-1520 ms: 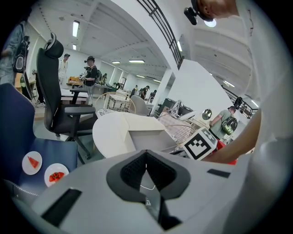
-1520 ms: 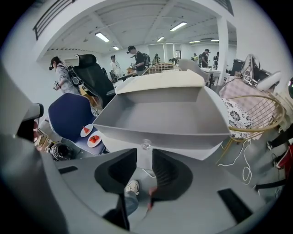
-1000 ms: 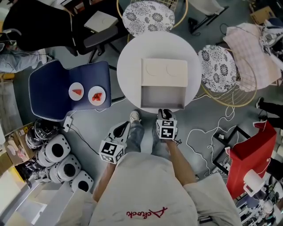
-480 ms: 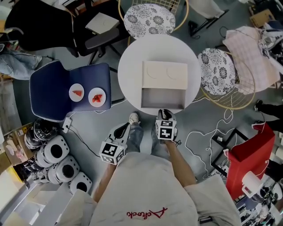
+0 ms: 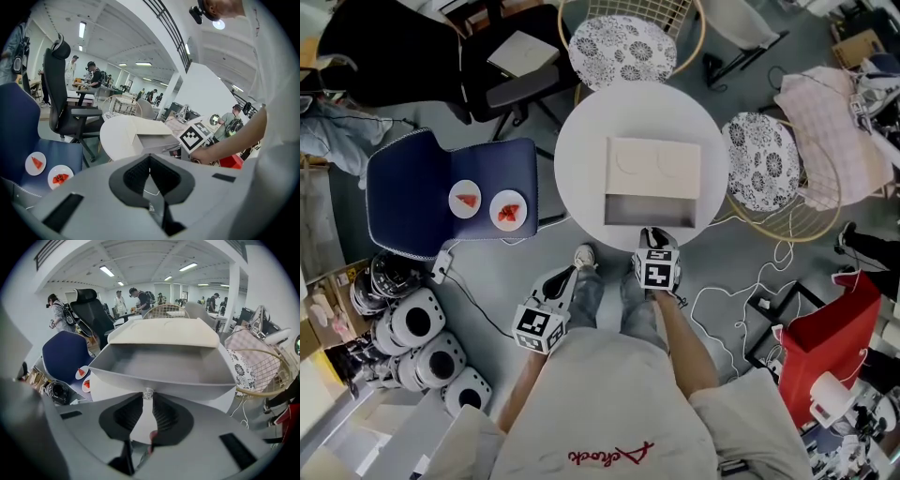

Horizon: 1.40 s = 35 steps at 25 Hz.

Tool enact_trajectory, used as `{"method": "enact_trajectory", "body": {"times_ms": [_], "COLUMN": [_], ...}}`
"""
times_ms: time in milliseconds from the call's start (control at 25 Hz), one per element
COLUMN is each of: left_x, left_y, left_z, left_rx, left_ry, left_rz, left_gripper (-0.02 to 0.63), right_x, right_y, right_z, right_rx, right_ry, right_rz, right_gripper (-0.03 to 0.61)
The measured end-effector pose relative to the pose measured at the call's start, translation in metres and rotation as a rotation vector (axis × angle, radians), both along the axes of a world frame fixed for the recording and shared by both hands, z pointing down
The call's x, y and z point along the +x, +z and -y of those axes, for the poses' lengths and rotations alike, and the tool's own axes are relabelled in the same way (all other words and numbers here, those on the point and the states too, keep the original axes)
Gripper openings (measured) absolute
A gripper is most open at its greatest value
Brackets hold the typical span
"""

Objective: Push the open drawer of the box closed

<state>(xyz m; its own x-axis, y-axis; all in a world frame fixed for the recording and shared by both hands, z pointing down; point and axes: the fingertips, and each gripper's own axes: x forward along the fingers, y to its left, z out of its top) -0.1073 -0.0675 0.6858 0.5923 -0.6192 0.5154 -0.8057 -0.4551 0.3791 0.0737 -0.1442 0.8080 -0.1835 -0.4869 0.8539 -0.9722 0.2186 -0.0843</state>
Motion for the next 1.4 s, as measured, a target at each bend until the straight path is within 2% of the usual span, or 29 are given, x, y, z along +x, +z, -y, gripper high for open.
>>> {"method": "enact_trajectory", "body": {"times_ms": [680, 1080, 1240, 1400], "left_x": [-0.010, -0.012, -0.010, -0.003], "left_y": [-0.002, -0.004, -0.006, -0.011], "left_z": [0.003, 0.011, 0.013, 0.014], "left_rx": [-0.007, 0.000, 0.004, 0.014], "left_ry": [-0.030, -0.033, -0.022, -0.012], "left_rz": [0.010, 0.007, 0.005, 0.000], "left_gripper": [0.012, 0.012, 0.012, 0.012], "right_x": [0.001, 0.001, -0.012, -0.010], "right_y": [-0.001, -0.002, -0.004, -0.009], "right_z": [0.076, 0.079, 0.076, 0.068], "right_rx": [0.039, 0.054, 0.030, 0.029], "right_ry": [-0.013, -0.005, -0.031, -0.017], "right_rz": [-0.007, -0.004, 0.055, 0.066], "right_gripper": [0.074, 0.078, 0.172, 0.187]}}
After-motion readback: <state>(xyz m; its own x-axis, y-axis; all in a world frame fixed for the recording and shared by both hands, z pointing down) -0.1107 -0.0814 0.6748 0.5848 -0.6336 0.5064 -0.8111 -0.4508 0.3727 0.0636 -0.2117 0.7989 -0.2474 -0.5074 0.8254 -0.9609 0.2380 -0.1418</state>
